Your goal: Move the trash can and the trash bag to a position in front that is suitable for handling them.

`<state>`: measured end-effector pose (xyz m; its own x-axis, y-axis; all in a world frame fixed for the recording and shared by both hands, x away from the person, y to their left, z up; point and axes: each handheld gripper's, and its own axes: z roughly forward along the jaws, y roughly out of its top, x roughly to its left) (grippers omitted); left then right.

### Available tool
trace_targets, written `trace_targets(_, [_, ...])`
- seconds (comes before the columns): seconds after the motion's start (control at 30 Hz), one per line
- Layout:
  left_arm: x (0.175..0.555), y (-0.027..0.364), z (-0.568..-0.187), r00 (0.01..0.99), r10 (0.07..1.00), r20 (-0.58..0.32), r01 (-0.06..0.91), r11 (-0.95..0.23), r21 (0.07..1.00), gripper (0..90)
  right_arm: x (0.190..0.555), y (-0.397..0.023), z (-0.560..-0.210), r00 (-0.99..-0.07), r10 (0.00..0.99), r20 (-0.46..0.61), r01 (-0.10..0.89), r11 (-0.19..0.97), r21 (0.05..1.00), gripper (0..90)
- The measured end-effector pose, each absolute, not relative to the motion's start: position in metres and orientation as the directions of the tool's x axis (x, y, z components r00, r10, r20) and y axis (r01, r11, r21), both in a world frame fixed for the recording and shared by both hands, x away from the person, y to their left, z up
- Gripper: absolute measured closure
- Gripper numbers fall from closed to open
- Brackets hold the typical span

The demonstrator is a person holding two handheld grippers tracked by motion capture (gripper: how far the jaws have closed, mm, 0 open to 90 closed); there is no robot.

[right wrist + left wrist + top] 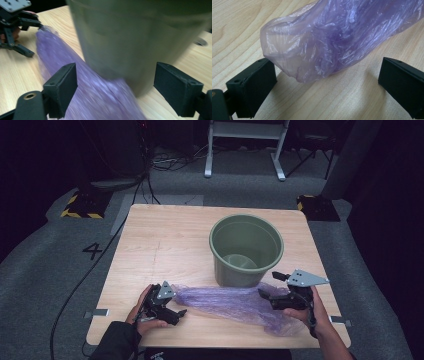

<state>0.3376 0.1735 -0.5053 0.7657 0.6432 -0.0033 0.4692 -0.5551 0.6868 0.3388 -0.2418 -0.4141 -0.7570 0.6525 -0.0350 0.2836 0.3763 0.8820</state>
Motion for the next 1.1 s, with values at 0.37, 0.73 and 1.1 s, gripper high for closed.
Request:
trace_targets(0.37, [0.340,0.174,-0.505,0.765,0.644,-0.005,0.470,-0.554,0.687,1.3,0.358,-0.224,-0.417,-0.635,0.772,-0.009,0.326,0.279,0.903,17.7])
trace_targets(0.73, [0.340,0.174,-0.505,0.765,0.644,-0.006,0.470,-0.553,0.688,1.3,0.380,-0.211,-0.414,-0.607,0.794,-0.038,0.318,0.286,0.904,17.8])
trace_targets(1.1, [0.341,0.174,-0.505,0.766,0.643,-0.005,0.469,-0.553,0.688,1.3,0.409,-0.198,-0.407,-0.630,0.774,-0.062,0.329,0.339,0.882,17.6])
